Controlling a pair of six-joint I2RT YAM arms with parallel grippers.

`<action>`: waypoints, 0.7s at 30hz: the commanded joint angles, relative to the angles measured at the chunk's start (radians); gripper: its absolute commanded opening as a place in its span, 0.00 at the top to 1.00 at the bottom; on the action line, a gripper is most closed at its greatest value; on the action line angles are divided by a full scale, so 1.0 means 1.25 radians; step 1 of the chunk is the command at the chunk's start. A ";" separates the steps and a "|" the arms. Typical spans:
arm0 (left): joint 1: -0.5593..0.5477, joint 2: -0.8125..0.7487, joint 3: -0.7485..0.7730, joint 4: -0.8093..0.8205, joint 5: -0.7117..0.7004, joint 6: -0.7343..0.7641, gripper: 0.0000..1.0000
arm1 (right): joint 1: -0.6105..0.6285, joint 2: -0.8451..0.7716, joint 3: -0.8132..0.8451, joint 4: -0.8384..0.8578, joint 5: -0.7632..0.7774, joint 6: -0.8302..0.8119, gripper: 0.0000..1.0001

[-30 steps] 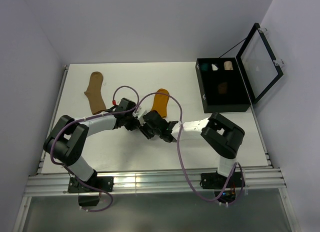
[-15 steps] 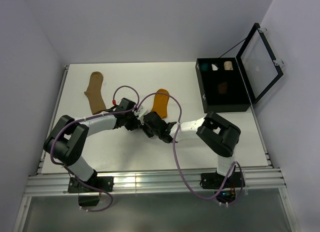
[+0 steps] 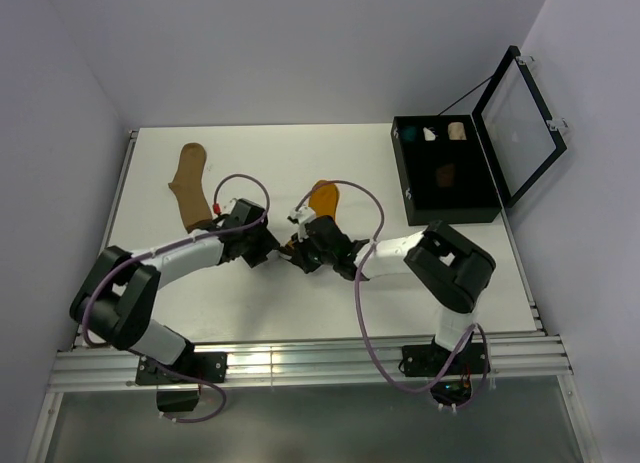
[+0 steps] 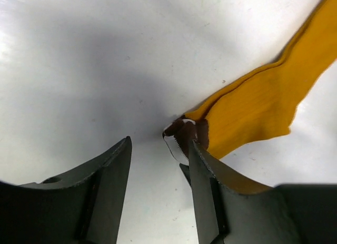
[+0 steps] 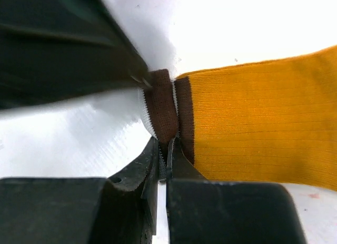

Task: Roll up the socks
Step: Roll the sock at the center of the board.

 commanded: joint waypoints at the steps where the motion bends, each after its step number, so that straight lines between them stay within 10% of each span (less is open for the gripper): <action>1: -0.001 -0.089 -0.021 0.006 -0.050 -0.059 0.47 | -0.077 -0.027 -0.058 -0.018 -0.200 0.102 1.00; 21: -0.042 -0.071 -0.071 0.168 0.020 -0.079 0.43 | -0.323 0.140 -0.195 0.407 -0.552 0.565 1.00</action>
